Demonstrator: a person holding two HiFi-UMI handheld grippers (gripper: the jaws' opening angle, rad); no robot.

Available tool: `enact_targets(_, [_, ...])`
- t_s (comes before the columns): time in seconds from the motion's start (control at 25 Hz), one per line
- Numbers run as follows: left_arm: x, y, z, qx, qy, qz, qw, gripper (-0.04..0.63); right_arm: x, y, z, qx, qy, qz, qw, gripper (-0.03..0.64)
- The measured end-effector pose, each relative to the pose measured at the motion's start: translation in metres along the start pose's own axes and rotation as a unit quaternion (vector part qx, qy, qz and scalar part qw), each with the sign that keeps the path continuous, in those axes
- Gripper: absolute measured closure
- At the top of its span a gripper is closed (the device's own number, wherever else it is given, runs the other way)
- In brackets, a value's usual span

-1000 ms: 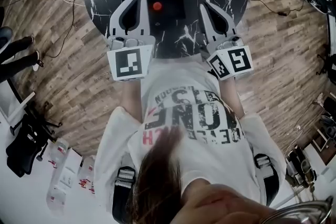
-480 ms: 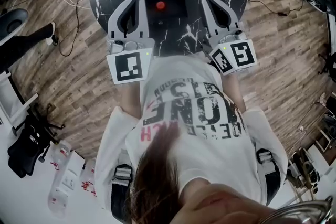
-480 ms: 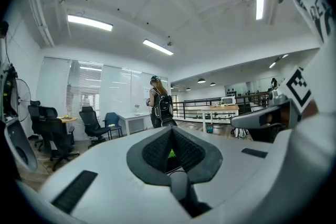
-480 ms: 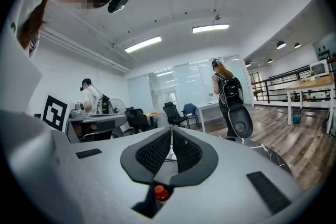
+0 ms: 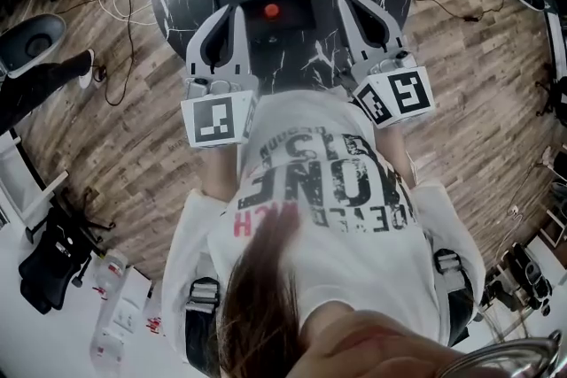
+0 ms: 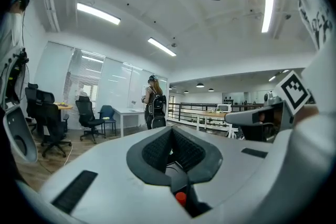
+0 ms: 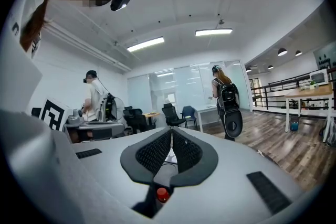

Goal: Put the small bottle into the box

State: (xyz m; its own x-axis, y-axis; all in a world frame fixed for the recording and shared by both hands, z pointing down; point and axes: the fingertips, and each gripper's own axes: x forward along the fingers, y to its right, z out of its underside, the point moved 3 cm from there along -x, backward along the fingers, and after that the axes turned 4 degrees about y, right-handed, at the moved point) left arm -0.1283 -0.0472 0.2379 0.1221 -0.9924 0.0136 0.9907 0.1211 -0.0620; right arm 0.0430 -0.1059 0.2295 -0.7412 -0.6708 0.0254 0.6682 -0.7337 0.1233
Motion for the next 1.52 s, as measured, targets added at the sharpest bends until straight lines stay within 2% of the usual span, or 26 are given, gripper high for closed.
enact_targets(0.4, [-0.025, -0.004, -0.006, 0.008, 0.013, 0.016, 0.9998, 0.592, -0.013, -0.024, 0.001, -0.014, 0.005, 0.003, 1.000, 0.607])
enact_targets(0.76, [-0.036, -0.001, -0.006, -0.001, 0.014, 0.029, 0.9995, 0.591, -0.028, -0.027, 0.001, -0.021, -0.012, 0.022, 0.999, 0.607])
enact_targets(1.16, [-0.041, 0.001, 0.004, -0.017, -0.001, 0.032, 0.9993, 0.591, -0.032, -0.035, 0.020, -0.020, -0.044, 0.019, 0.999, 0.607])
enact_targets(1.52, [-0.040, -0.003, 0.010, -0.020, -0.006, 0.033, 0.9992, 0.591, -0.022, -0.038, 0.023, -0.019, -0.047, 0.011, 0.999, 0.607])
